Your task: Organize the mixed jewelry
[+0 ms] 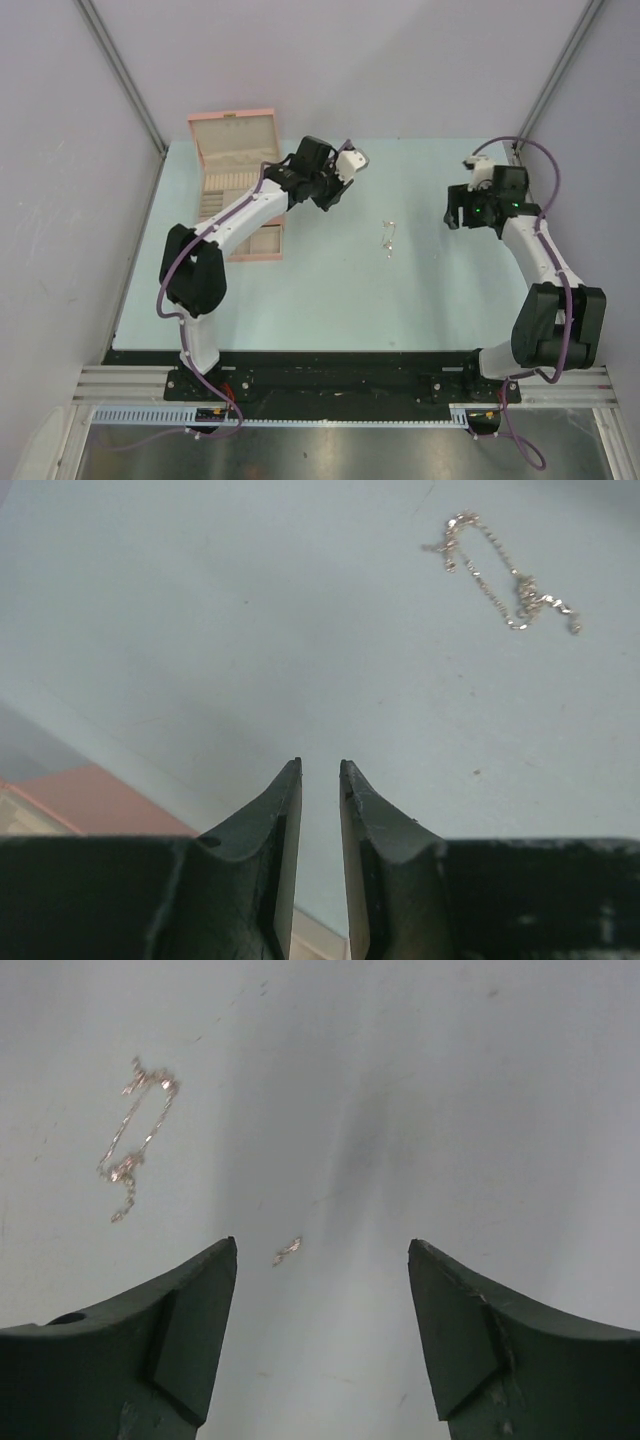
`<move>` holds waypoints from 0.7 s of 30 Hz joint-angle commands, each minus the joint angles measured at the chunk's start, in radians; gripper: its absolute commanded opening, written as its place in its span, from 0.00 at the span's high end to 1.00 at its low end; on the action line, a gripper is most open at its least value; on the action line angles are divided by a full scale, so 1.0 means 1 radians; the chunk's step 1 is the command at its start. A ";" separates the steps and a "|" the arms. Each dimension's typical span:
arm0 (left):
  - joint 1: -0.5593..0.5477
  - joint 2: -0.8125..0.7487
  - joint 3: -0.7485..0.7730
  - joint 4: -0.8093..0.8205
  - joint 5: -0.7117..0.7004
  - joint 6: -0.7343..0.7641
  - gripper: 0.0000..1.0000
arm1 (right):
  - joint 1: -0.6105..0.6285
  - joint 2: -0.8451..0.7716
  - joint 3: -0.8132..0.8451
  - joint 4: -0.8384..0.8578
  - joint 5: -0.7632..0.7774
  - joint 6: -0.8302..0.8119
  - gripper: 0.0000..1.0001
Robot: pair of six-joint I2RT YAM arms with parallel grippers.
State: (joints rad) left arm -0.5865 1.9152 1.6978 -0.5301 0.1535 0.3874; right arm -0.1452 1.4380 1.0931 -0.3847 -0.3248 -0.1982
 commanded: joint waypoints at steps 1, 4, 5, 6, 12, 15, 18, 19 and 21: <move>-0.013 0.001 -0.004 0.024 0.086 -0.081 0.74 | 0.142 0.028 0.013 -0.163 0.161 -0.105 0.34; -0.013 0.005 -0.013 0.031 0.084 -0.091 0.75 | 0.214 0.062 0.013 -0.181 0.162 -0.124 0.41; -0.012 0.005 -0.018 0.032 0.084 -0.093 0.75 | 0.219 0.071 0.013 -0.183 0.164 -0.129 0.41; -0.012 0.004 -0.023 0.036 0.084 -0.094 0.75 | 0.226 0.082 0.013 -0.181 0.164 -0.136 0.42; -0.013 -0.013 -0.072 0.055 0.074 -0.099 0.75 | 0.234 0.168 0.013 -0.204 0.164 -0.161 0.49; -0.013 -0.015 -0.084 0.055 0.060 -0.090 0.75 | 0.246 0.189 0.013 -0.209 0.173 -0.162 0.53; -0.013 -0.018 -0.093 0.056 0.049 -0.082 0.75 | 0.263 0.205 0.013 -0.203 0.187 -0.162 0.55; -0.013 -0.019 -0.098 0.058 0.047 -0.079 0.75 | 0.266 0.209 0.013 -0.203 0.188 -0.162 0.56; -0.013 -0.019 -0.104 0.059 0.041 -0.073 0.75 | 0.274 0.220 0.013 -0.200 0.193 -0.159 0.57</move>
State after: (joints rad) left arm -0.5991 1.9156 1.6085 -0.4950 0.2043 0.3218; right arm 0.1120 1.6402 1.0931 -0.5819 -0.1566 -0.3450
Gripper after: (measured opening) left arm 0.252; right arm 0.439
